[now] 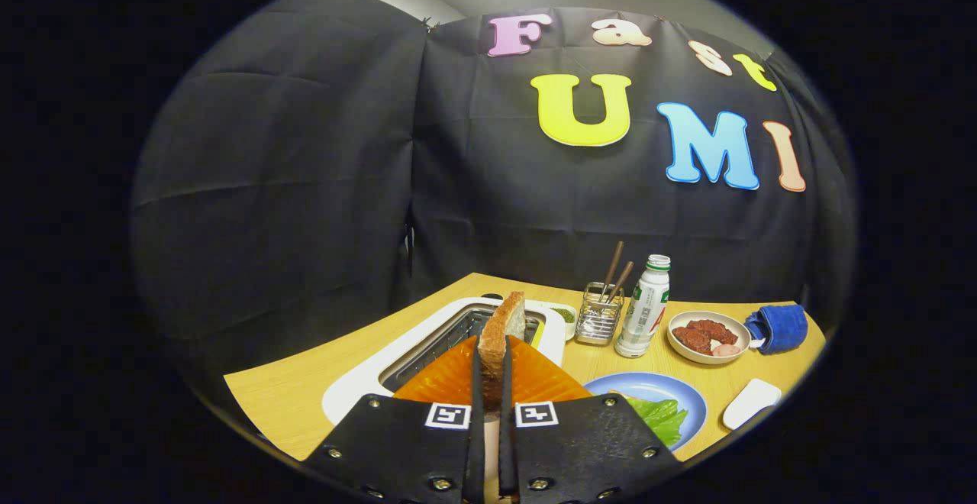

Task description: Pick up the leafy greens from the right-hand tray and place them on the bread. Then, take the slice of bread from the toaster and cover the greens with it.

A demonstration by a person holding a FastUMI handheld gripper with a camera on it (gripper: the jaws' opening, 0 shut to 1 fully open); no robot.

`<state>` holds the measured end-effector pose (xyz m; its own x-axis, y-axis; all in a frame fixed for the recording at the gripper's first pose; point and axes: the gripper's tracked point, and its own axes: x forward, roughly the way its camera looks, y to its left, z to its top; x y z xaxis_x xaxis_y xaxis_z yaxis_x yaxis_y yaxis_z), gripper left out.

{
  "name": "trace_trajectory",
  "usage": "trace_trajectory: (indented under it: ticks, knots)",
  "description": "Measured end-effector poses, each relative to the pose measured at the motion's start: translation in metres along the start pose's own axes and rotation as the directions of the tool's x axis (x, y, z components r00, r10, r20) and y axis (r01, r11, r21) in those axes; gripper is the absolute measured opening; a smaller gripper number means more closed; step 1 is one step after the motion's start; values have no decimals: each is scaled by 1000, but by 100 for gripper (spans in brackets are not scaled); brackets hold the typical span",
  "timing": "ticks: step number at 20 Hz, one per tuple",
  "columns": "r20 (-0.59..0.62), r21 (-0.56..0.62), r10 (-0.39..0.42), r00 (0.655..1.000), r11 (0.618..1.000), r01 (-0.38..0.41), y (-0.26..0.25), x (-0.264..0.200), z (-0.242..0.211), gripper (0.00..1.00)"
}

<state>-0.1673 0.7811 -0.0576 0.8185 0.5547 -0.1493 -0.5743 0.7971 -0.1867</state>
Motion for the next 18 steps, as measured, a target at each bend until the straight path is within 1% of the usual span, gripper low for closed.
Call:
trace_trajectory:
  ticks: [4, 12, 14, 18]
  knots:
    - [3, 6, 28, 1000, 1000, -28, -1, -3, 12, 7]
    - [115, 18, 58, 992, 998, -61, -13, -34, 65, 7]
    - [130, 19, 51, 990, 998, -54, -23, -43, 73, 7]
    - [131, -2, 54, 990, 999, -54, -38, -54, 72, 7]
